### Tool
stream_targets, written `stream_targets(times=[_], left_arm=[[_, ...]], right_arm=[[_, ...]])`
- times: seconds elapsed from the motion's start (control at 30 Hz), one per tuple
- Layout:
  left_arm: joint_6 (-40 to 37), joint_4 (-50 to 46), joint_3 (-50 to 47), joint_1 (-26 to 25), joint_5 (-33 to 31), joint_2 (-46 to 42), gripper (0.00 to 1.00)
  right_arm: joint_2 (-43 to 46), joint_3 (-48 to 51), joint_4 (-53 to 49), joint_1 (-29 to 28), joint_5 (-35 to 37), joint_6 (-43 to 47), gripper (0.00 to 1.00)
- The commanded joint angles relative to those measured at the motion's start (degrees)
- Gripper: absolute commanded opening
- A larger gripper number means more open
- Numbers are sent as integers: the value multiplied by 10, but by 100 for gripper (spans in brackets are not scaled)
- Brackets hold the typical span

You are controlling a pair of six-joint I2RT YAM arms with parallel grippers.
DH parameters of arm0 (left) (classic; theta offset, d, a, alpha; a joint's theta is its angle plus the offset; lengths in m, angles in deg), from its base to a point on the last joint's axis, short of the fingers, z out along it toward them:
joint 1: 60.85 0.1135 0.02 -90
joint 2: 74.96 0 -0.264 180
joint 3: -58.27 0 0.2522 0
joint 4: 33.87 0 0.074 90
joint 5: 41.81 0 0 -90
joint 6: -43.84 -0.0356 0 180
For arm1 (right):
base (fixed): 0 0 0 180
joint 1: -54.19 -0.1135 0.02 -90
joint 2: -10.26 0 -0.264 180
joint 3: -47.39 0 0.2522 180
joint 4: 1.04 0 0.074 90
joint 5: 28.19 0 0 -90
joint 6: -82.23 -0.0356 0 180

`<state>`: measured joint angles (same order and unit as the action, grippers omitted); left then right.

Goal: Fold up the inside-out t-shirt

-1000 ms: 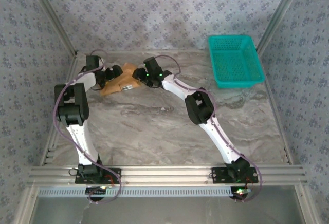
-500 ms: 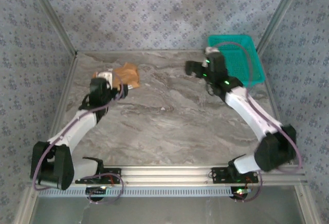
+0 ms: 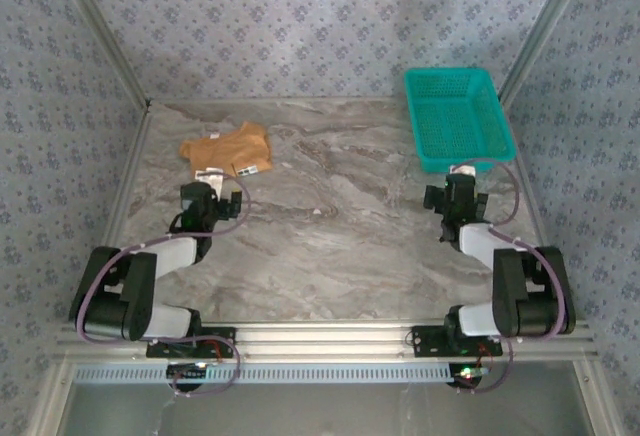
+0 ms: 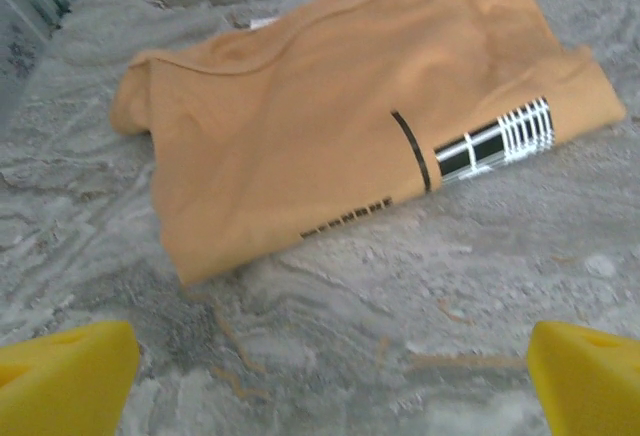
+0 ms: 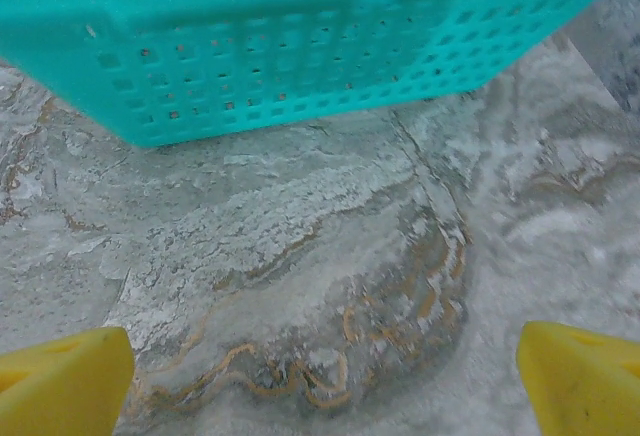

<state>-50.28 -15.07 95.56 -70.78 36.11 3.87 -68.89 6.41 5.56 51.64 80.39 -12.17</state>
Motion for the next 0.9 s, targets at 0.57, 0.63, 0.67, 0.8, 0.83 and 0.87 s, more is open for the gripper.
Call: stream_targets(times=[0.57, 0.63, 0.67, 0.8, 0.83, 0.87], left_arm=[[41, 159, -8, 92, 76, 90, 100], [44, 149, -2, 95, 78, 91, 100], [46, 146, 0, 96, 80, 92, 100], [47, 144, 1, 98, 83, 93, 100], [47, 145, 0, 98, 83, 92, 100], [47, 149, -1, 98, 83, 92, 100]], right_arm=[[-86, 85, 345, -6, -28, 70, 100], [-86, 85, 345, -7, -28, 70, 100], [-86, 85, 344, -7, -28, 70, 100], [-86, 84, 345, -6, -29, 70, 100], [-86, 85, 345, -7, -29, 70, 100], [-86, 85, 345, -7, -29, 70, 100]])
